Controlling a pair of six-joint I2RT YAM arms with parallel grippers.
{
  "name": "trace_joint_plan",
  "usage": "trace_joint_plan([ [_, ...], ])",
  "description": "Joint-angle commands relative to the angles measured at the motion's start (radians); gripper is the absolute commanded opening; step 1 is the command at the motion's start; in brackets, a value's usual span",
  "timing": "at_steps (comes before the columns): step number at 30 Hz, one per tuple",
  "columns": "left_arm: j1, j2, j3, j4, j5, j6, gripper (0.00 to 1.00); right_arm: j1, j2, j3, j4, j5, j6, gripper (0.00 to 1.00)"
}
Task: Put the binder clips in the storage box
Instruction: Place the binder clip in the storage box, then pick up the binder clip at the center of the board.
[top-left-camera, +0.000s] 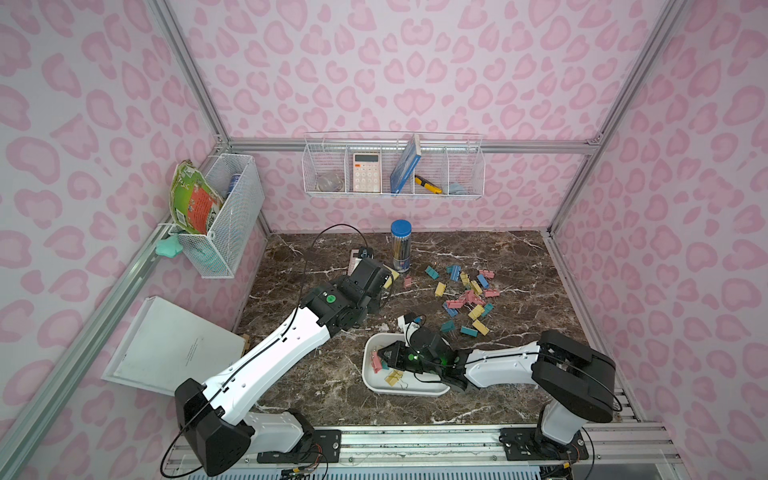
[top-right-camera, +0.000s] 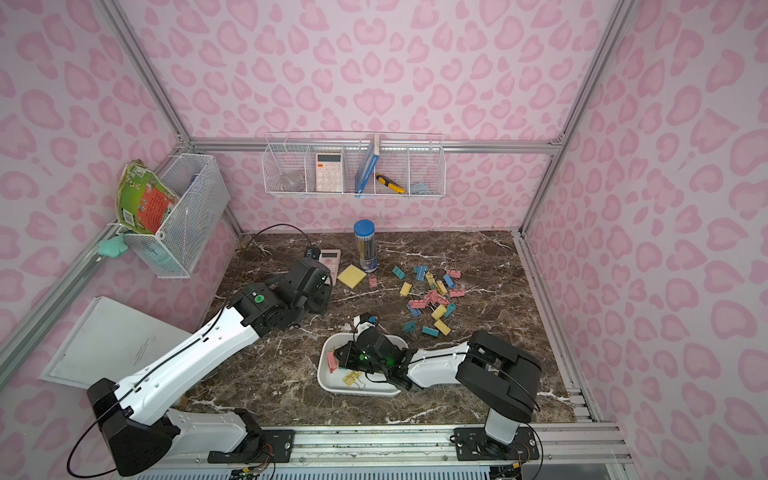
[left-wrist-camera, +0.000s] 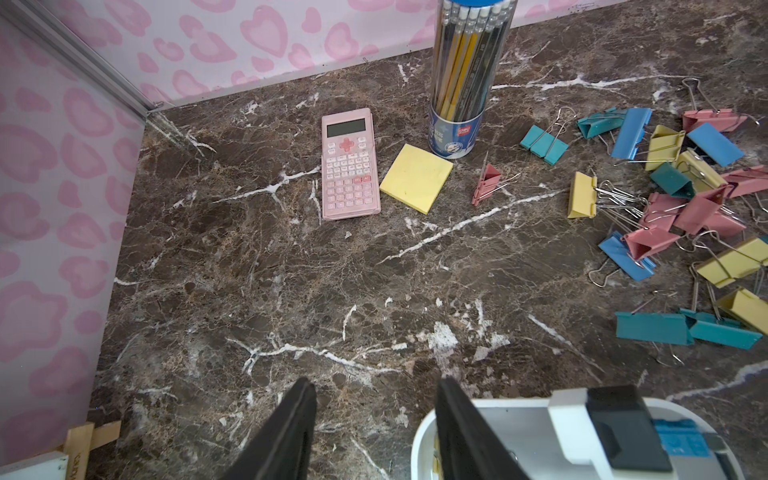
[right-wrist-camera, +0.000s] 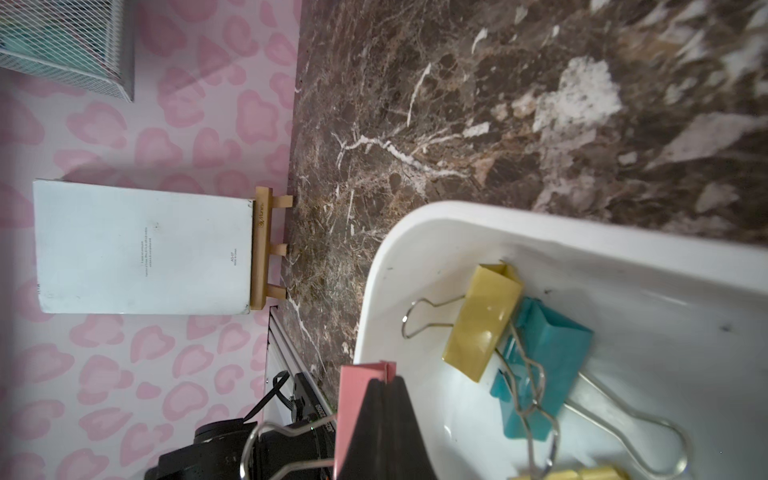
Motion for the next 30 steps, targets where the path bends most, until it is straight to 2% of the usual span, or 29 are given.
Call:
trace_joint_plan([
  [1,0.006,-0.001,0.002,0.017,0.024,0.007,0.52,0.003,-0.003,0.012,-0.052,-0.009,0.013,0.02],
  [3,0.008,0.001,0.004,0.019,0.028,0.009,0.52,0.005,-0.009,-0.003,-0.044,-0.006,0.024,0.06],
  [7,0.016,0.019,0.013,0.030,0.045,0.014,0.52,0.003,-0.034,-0.017,-0.026,0.003,0.006,0.32],
  [8,0.017,0.027,0.015,0.033,0.050,0.015,0.52,0.004,-0.049,-0.019,-0.036,0.017,-0.003,0.35],
  [12,0.027,0.071,0.044,0.049,0.084,0.018,0.52,-0.010,-0.199,-0.038,-0.126,0.118,-0.062,0.37],
  [15,0.070,0.110,0.062,0.102,0.222,-0.004,0.52,-0.063,-0.369,-0.066,-0.246,0.224,-0.114,0.37],
  [17,0.107,0.143,0.065,0.165,0.334,-0.027,0.52,-0.149,-0.483,-0.100,-0.310,0.261,-0.157,0.37],
  [20,0.133,0.226,0.088,0.264,0.441,-0.039,0.52,-0.355,-0.606,-0.135,-0.399,0.200,-0.252,0.39],
  [22,0.149,0.316,0.124,0.308,0.510,-0.056,0.52,-0.519,-0.631,-0.123,-0.453,0.100,-0.319,0.40],
  [24,0.166,0.408,0.198,0.321,0.566,-0.090,0.52,-0.606,-0.634,-0.107,-0.462,0.027,-0.365,0.40],
  [30,0.180,0.641,0.382,0.272,0.549,-0.073,0.51,-0.647,-0.630,-0.108,-0.372,-0.052,-0.404,0.42],
])
